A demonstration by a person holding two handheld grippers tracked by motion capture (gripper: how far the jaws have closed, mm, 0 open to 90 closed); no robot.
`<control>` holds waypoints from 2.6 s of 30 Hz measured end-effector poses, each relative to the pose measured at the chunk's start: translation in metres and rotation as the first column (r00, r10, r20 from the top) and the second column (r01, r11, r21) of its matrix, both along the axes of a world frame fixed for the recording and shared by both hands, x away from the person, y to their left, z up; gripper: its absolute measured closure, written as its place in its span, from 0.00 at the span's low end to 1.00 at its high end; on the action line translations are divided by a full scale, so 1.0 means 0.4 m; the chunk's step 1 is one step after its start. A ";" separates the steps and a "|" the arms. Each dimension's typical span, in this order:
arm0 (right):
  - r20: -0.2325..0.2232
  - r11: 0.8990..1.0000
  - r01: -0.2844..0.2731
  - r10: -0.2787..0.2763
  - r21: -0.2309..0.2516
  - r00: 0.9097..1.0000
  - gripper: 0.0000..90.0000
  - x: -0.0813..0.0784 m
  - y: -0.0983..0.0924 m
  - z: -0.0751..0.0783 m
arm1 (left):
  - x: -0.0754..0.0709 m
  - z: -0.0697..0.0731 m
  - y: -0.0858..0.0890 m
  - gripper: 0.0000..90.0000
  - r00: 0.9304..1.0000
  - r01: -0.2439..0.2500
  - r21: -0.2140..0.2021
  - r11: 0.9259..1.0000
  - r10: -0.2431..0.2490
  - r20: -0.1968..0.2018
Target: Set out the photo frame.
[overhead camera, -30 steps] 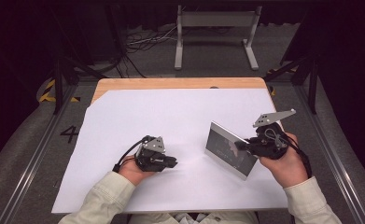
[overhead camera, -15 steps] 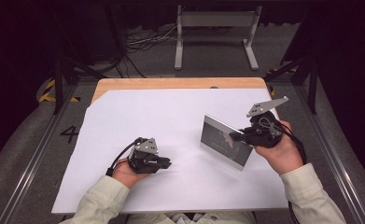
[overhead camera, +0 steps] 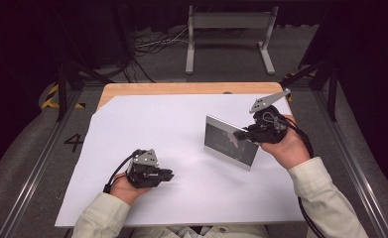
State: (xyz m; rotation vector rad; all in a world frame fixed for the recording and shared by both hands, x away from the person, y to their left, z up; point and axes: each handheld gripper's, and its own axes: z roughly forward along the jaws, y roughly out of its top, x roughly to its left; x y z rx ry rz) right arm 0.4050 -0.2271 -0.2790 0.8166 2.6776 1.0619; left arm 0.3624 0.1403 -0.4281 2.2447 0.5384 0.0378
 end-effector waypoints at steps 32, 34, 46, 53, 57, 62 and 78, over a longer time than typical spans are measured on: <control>-0.015 0.963 -0.269 0.269 0.002 0.963 0.93 0.115 0.097 -0.009 | -0.012 -0.001 0.073 0.87 0.996 -0.091 -0.024 0.996 0.091 -0.003; -0.015 0.958 -0.288 0.288 0.005 0.957 0.93 0.118 0.100 -0.012 | -0.011 0.000 0.073 0.87 0.996 -0.089 -0.024 0.996 0.088 -0.003; -0.042 0.936 -0.352 0.352 0.006 0.935 0.93 0.132 0.105 -0.035 | -0.009 -0.001 0.067 0.86 0.996 -0.085 -0.024 0.996 0.085 -0.008; -0.064 0.928 -0.373 0.372 0.002 0.926 0.93 0.138 0.108 -0.046 | -0.008 0.000 0.065 0.86 0.997 -0.078 -0.023 0.997 0.077 -0.008; -0.066 0.924 -0.383 0.382 -0.002 0.922 0.93 0.144 0.106 -0.054 | -0.008 0.000 0.064 0.86 0.997 -0.077 -0.022 0.997 0.077 -0.012; -0.076 0.918 -0.396 0.393 -0.022 0.916 0.93 0.150 0.105 -0.063 | -0.007 -0.001 0.064 0.86 0.997 -0.078 -0.024 0.997 0.078 -0.013; -0.044 0.889 -0.452 0.450 -0.075 0.892 0.90 0.189 0.087 -0.076 | -0.006 -0.001 0.064 0.86 0.997 -0.076 -0.035 0.996 0.075 -0.024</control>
